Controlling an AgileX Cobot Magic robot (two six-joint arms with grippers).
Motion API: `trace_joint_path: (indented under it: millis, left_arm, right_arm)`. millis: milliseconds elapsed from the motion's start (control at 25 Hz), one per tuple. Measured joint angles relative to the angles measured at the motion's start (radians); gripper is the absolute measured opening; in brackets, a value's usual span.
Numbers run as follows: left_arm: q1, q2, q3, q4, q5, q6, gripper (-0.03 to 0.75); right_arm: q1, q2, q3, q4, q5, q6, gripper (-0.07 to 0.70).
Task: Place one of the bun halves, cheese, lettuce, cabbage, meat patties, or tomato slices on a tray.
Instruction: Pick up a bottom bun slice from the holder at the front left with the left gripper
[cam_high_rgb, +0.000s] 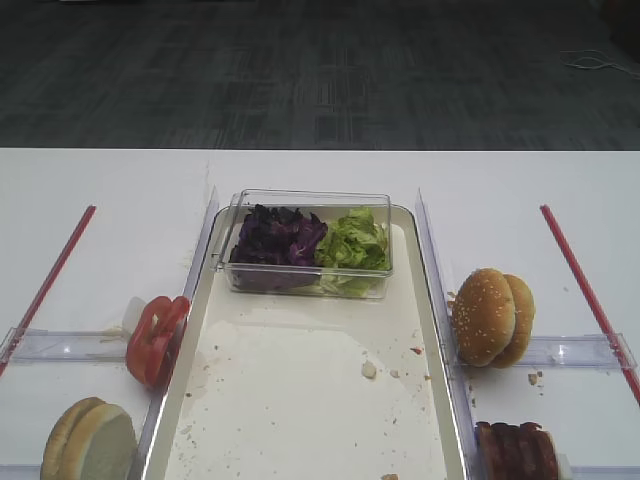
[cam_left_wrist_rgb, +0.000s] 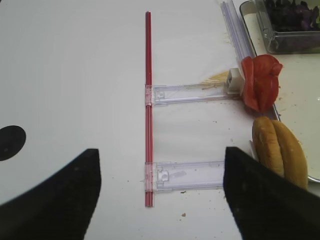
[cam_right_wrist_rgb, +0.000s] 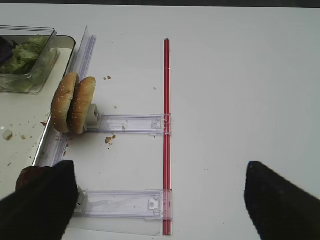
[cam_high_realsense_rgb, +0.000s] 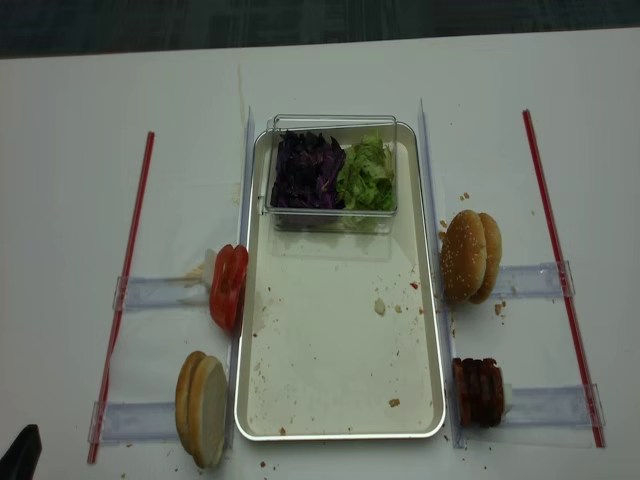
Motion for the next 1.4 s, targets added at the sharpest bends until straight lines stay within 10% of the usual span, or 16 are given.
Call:
trace_joint_path:
  millis: [520, 1400]
  left_arm:
    - [0.0, 0.027, -0.039, -0.041, 0.023, 0.002, 0.509]
    - [0.0, 0.978, -0.298, -0.274, 0.067, 0.007, 0.509]
  right_arm:
    - [0.0, 0.0, 0.0, 0.0, 0.0, -0.002, 0.699]
    - [0.0, 0.0, 0.0, 0.0, 0.0, -0.002, 0.699]
